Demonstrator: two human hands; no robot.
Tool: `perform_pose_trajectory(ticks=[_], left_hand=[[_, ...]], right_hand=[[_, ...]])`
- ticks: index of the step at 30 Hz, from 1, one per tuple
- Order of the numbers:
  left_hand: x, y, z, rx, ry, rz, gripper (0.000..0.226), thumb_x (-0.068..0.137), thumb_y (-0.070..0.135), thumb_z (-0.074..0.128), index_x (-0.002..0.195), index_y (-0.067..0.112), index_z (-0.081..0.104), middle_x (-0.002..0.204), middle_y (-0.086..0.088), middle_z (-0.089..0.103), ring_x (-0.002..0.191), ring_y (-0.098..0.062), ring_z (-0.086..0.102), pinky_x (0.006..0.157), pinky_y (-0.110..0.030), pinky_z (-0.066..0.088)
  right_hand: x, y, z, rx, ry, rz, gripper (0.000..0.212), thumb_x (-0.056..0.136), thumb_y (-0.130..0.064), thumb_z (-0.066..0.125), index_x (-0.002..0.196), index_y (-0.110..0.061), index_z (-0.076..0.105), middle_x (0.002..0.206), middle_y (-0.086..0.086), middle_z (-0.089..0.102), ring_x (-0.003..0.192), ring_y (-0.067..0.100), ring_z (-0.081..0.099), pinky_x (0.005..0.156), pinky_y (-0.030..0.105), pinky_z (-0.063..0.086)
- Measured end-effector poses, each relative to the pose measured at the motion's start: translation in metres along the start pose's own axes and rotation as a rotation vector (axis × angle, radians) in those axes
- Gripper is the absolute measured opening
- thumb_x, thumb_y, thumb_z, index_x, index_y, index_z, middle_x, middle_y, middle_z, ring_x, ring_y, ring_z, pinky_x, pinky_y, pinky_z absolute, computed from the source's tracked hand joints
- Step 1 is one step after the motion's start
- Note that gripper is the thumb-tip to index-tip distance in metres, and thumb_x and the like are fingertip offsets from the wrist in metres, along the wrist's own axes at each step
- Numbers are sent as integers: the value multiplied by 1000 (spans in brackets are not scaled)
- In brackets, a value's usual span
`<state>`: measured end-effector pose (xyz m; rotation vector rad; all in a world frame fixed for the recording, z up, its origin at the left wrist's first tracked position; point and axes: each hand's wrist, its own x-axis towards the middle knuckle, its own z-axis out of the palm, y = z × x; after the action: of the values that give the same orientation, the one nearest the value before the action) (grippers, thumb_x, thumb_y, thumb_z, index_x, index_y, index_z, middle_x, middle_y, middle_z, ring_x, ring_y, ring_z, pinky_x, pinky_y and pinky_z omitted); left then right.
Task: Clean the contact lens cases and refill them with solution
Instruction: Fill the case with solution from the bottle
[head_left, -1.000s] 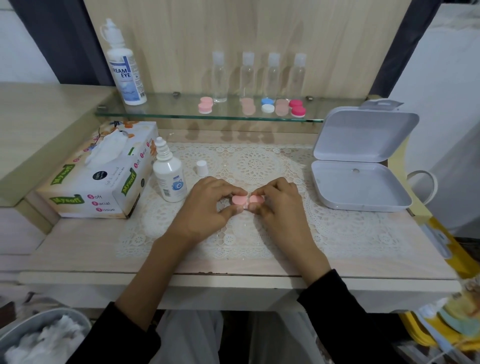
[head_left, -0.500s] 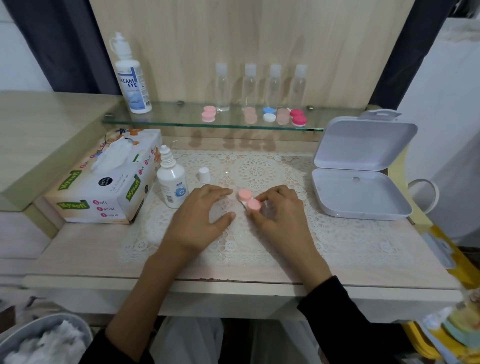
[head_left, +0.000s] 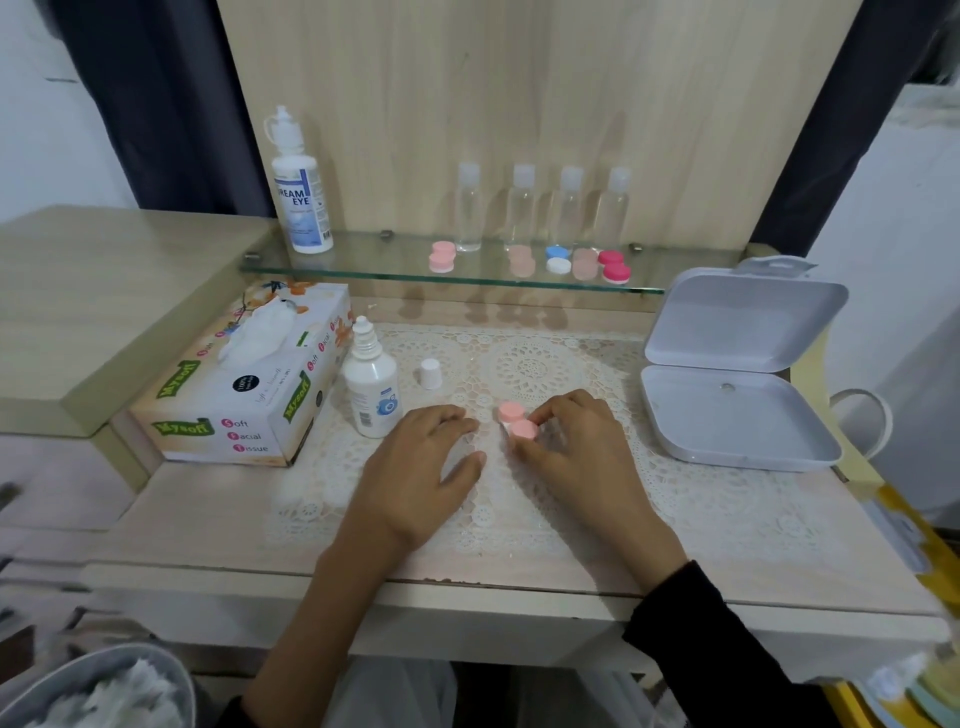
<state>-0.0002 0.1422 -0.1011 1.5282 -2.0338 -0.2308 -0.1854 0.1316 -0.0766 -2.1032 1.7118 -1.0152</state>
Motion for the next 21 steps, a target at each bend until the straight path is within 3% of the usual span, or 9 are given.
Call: perform_pose_trajectory(ticks=[7, 10, 13, 16, 21], left_hand=[[0, 0, 0, 4, -7, 21, 63, 82, 60, 28, 129, 29, 55, 137, 13, 47, 127, -4, 36, 102, -24, 35], [-1, -2, 2, -3, 10, 33, 63, 82, 60, 27, 128, 27, 57, 135, 12, 48, 126, -5, 38, 104, -24, 35], [-3, -2, 1, -5, 24, 42, 61, 83, 59, 28, 127, 27, 57, 135, 12, 49, 126, -5, 38, 103, -23, 35], [-3, -1, 1, -7, 22, 44, 61, 83, 58, 27, 128, 28, 56, 135, 13, 48, 126, -3, 36, 104, -21, 33], [-1, 0, 0, -30, 34, 53, 59, 83, 56, 30, 126, 28, 58, 132, 12, 50, 124, -4, 39, 103, -24, 37]], right_hand=[[50, -28, -19, 42, 140, -41, 27, 81, -43, 72, 93, -20, 66, 100, -7, 55, 101, 13, 48, 71, 28, 31], [82, -43, -21, 42, 257, -53, 30, 80, -45, 71, 95, -19, 68, 104, -2, 56, 103, 17, 47, 73, 30, 34], [114, -53, -19, -39, 318, -63, 29, 81, -43, 70, 96, -19, 69, 111, 1, 54, 108, 20, 45, 84, 32, 34], [139, -58, -13, -189, 300, -46, 31, 83, -42, 67, 102, -18, 70, 118, 4, 52, 111, 24, 43, 90, 36, 31], [158, -60, 0, -305, 256, -34, 27, 82, -39, 67, 97, -18, 71, 113, 5, 51, 109, 26, 40, 82, 34, 22]])
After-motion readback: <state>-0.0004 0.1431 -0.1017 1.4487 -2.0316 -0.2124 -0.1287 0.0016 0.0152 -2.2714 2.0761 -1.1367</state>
